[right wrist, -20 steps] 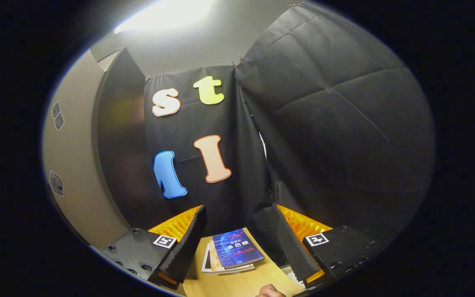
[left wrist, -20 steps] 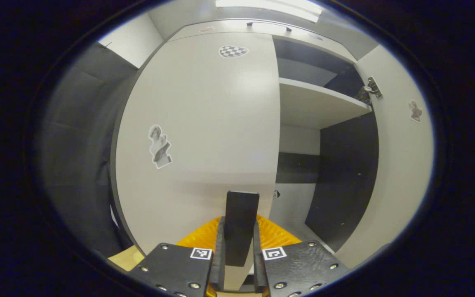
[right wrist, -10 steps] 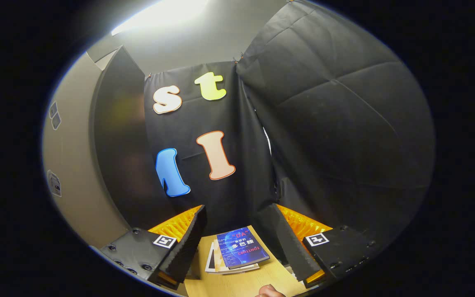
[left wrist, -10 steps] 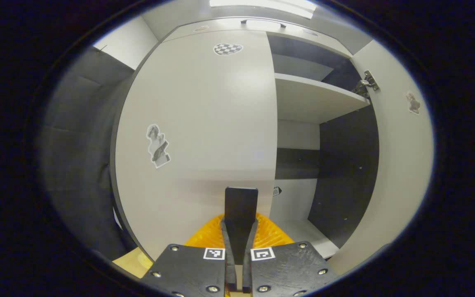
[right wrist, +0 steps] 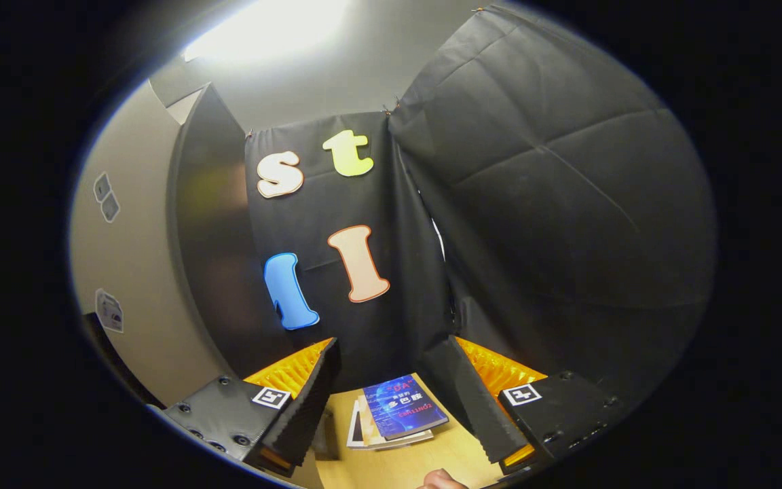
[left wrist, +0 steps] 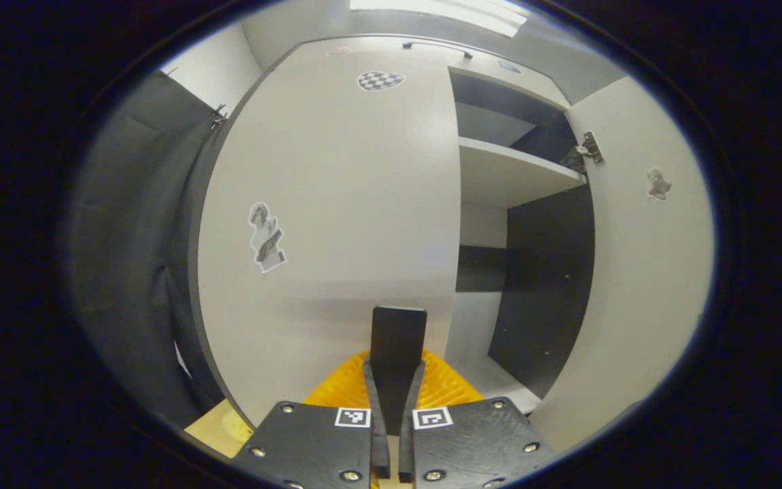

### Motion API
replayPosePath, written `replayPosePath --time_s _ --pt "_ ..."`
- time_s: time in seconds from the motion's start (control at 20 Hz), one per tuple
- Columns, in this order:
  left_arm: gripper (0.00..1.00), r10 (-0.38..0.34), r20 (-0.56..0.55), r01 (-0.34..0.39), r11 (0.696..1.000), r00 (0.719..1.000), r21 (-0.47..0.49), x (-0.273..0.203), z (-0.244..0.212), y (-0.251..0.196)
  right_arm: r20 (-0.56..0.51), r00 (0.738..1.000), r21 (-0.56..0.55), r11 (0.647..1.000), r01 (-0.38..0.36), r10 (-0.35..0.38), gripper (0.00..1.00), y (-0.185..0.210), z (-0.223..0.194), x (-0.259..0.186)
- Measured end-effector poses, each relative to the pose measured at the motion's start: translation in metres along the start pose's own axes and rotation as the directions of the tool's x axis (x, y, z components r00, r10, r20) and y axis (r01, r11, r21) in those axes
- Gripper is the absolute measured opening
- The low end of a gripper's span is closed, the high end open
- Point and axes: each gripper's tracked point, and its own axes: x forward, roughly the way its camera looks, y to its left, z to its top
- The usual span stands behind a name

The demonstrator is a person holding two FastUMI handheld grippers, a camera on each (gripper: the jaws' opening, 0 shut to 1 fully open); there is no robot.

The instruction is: Open the right door of the double-door shoe cabinet with the right hand, and open the left door with the left hand.

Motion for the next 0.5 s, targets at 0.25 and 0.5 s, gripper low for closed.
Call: replayPosePath --time_s 0.25,0.5 --pt "0.08 -0.065 -0.017 0.064 0.998 0.998 -0.026 0.002 0.007 0.000 0.014 0.998 0.010 0.998 0.059 -0.059 0.98 0.009 0.008 -0.050" --pt "0.09 -0.128 -0.022 0.127 0.991 0.992 -0.034 -0.001 0.009 -0.002 0.031 0.994 -0.012 0.995 0.104 -0.103 0.97 0.023 0.002 -0.103"
